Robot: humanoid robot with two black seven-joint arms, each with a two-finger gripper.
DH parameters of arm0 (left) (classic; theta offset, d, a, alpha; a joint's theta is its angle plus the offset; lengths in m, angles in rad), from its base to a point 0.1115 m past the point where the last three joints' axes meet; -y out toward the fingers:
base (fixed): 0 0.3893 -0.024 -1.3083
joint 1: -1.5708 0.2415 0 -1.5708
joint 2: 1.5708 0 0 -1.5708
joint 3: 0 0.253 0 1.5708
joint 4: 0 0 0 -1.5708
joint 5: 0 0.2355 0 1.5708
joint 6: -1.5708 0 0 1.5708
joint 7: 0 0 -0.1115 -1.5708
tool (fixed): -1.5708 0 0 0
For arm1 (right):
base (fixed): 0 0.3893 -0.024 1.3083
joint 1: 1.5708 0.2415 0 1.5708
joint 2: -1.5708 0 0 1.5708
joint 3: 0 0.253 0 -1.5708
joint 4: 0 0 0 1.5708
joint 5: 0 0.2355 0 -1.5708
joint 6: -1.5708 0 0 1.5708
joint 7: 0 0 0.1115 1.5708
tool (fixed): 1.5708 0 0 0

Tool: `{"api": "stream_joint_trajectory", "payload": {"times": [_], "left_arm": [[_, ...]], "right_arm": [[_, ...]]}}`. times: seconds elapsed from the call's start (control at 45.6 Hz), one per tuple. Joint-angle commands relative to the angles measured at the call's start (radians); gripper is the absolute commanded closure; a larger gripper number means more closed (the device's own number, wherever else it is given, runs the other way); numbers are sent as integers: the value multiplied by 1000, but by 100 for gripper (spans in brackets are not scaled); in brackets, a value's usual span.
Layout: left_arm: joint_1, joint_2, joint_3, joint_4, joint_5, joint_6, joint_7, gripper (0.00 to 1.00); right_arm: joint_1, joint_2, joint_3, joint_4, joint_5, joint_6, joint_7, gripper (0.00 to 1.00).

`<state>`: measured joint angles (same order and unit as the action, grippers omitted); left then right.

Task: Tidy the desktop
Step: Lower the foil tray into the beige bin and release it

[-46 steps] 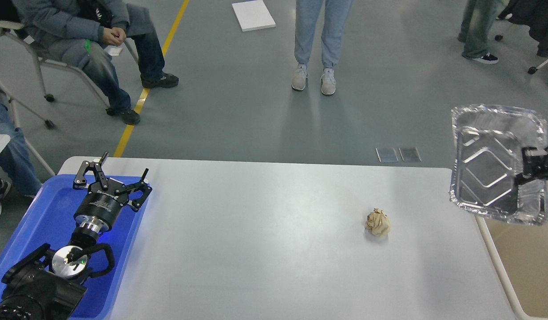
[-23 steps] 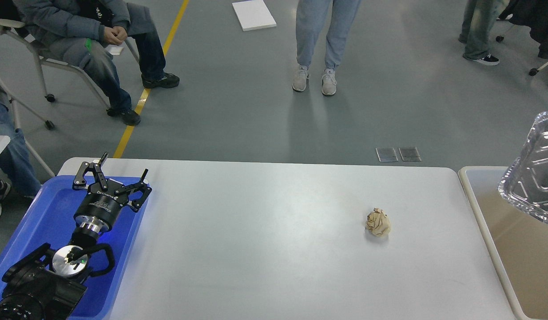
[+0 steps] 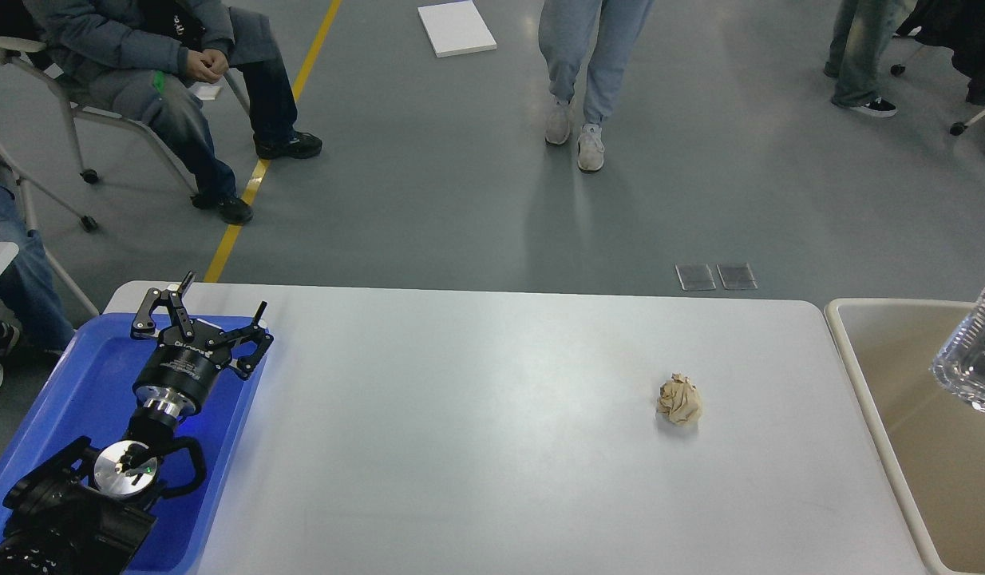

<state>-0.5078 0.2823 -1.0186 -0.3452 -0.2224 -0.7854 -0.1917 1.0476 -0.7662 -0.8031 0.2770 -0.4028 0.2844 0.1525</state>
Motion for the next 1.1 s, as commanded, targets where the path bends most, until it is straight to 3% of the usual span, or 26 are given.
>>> {"api": "stream_joint_trajectory", "payload": {"times": [0.0,0.285,0.878,0.987,1.075], "left_arm": [[0,0,0,0,0,0,0,0],[0,0,0,0,0,0,0,0],[0,0,2,0,0,0,0,0],[0,0,0,0,0,0,0,0],[0,0,0,0,0,0,0,0]], "right_arm": [[-152,76,96,-120,9,-74,-60,100],[-262,142,177,-173,9,-146,-83,100],[-301,153,236,-174,9,-159,-88,99],[-299,153,261,-174,5,-160,-87,83],[-294,150,292,-174,-7,-159,-87,63]]}}
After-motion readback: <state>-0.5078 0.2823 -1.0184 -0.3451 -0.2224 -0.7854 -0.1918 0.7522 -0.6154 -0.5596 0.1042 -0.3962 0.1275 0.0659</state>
